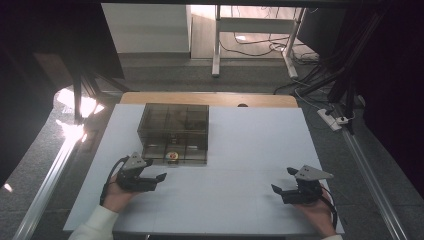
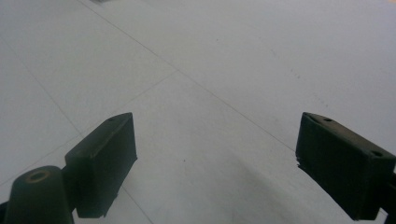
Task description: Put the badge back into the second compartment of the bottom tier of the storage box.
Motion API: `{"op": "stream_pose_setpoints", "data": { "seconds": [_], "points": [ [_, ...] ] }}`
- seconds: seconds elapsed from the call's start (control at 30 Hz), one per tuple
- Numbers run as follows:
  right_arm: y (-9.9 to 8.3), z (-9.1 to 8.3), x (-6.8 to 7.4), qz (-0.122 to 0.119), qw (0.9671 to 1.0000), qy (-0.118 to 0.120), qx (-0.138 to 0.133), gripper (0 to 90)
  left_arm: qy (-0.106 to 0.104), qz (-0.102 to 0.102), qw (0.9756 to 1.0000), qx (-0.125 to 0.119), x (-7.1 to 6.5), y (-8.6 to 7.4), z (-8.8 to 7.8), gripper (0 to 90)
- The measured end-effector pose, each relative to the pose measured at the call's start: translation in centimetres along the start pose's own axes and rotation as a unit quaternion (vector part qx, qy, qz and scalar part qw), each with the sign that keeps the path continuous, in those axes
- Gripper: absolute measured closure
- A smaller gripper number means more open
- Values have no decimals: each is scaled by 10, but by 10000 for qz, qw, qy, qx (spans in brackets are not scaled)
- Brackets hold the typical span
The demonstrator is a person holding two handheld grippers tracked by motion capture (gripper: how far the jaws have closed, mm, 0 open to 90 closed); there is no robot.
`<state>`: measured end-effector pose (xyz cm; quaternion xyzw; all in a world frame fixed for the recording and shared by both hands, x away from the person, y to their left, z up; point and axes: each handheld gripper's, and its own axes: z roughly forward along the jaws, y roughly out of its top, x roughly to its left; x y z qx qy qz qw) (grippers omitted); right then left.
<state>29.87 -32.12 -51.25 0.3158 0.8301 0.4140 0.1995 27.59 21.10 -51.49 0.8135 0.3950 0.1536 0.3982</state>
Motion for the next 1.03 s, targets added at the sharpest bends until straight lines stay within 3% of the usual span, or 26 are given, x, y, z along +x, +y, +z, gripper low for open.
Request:
{"op": "stream_pose_setpoints", "data": {
  "seconds": [0.4, 1.03],
  "points": [
    [0, 1, 1, -23, 10000, -5, 19, 124, 127, -196, 9997, 64, 4, -23, -7, 223],
    [0, 0, 1, -29, 10000, -20, -2, 124, 153, -192, 9997, 96, 5, -25, -7, 213]
  ]
}}
